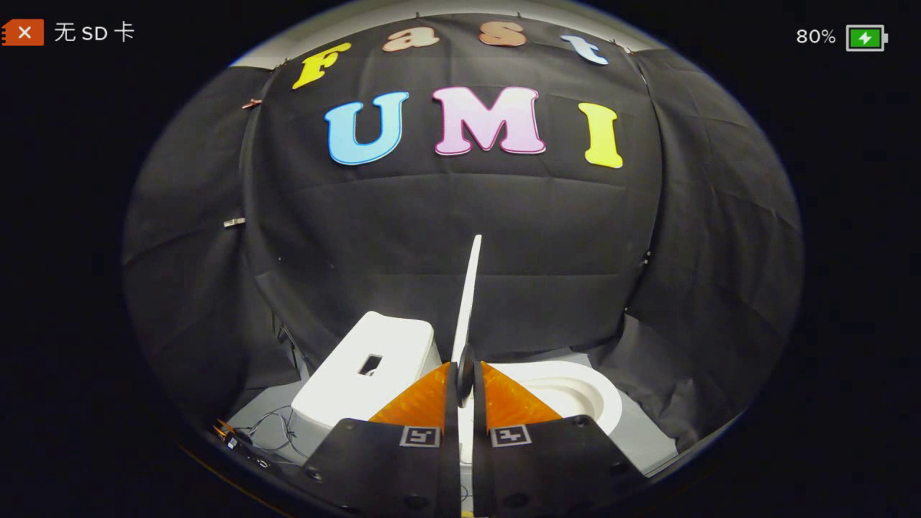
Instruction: Open the toilet lid.
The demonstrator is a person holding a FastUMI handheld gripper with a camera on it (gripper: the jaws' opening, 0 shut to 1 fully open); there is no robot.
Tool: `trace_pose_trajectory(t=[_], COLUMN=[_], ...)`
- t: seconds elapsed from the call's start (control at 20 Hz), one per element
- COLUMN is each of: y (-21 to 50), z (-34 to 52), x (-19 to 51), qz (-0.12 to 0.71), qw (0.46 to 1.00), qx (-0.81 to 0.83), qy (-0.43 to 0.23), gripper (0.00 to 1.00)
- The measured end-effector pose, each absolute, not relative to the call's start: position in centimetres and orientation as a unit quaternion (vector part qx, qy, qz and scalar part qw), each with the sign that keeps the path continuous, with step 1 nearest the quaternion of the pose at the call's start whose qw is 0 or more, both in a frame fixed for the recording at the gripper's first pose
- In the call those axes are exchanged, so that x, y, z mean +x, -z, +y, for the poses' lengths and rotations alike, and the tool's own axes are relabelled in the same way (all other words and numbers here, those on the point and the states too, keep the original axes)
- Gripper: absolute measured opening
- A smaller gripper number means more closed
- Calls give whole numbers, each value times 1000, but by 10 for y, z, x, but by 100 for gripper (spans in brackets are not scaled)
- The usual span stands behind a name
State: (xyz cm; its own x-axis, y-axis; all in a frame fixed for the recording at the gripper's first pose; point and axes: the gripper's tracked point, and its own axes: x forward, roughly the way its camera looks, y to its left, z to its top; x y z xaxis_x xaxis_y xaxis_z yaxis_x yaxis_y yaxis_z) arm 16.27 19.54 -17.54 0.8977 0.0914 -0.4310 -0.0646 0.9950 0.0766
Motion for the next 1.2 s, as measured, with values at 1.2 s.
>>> trace_pose_trajectory(t=[1.2], y=[176], z=[328], x=[156], qz=[185], qw=[975], qx=[-105], qy=[-64], gripper=[11])
